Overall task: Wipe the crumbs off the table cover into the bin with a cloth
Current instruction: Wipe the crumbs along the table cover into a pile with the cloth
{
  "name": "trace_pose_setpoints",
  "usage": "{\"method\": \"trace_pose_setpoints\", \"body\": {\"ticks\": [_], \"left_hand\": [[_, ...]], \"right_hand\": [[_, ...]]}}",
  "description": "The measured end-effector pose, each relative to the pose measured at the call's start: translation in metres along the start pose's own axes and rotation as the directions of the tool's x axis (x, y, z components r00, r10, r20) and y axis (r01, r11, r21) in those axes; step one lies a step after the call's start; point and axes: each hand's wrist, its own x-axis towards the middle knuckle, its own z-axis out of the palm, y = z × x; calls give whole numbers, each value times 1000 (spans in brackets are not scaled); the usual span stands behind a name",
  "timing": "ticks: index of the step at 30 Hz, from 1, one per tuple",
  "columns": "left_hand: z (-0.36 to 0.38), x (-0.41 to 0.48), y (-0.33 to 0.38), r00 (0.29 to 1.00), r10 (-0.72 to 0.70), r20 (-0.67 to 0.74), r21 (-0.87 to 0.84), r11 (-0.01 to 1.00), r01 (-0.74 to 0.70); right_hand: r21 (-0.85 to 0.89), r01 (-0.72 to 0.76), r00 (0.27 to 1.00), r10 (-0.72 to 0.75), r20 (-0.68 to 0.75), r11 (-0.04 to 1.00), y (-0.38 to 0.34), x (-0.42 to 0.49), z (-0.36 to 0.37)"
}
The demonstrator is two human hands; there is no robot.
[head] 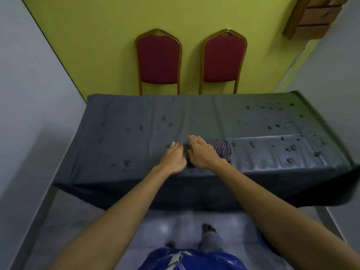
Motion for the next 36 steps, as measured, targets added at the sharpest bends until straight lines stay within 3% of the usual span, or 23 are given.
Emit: {"method": "trace_pose_setpoints", "body": {"ticks": [3,8,11,15,21,28,32,36], "left_hand": [[14,5,8,998,-47,-31,-4,999,47],[38,27,13,988,-111,-109,0,994,112],[50,41,18,983,-119,-143,-4,993,120],[65,50,29,962,-201,-186,-136,975,178],[95,43,39,900,-326,-290,-278,928,247],[114,34,44,836,-355,-419,-296,924,244],[117,33,44,827,-367,-427,-290,921,259],[114,28,39,794,-360,-489,-252,930,267]], "right_hand": [[-103,-13,994,24,103,995,19,2,-2],[-291,99,969,-25,247,951,60,8,5],[-311,163,971,-97,217,936,86,14,6],[-333,275,959,-235,157,902,114,23,12],[-346,415,897,-441,3,841,137,36,28],[-322,553,825,-560,80,768,151,60,19],[-357,631,764,-630,135,689,163,65,14],[-364,608,778,-620,99,705,159,65,16]]}}
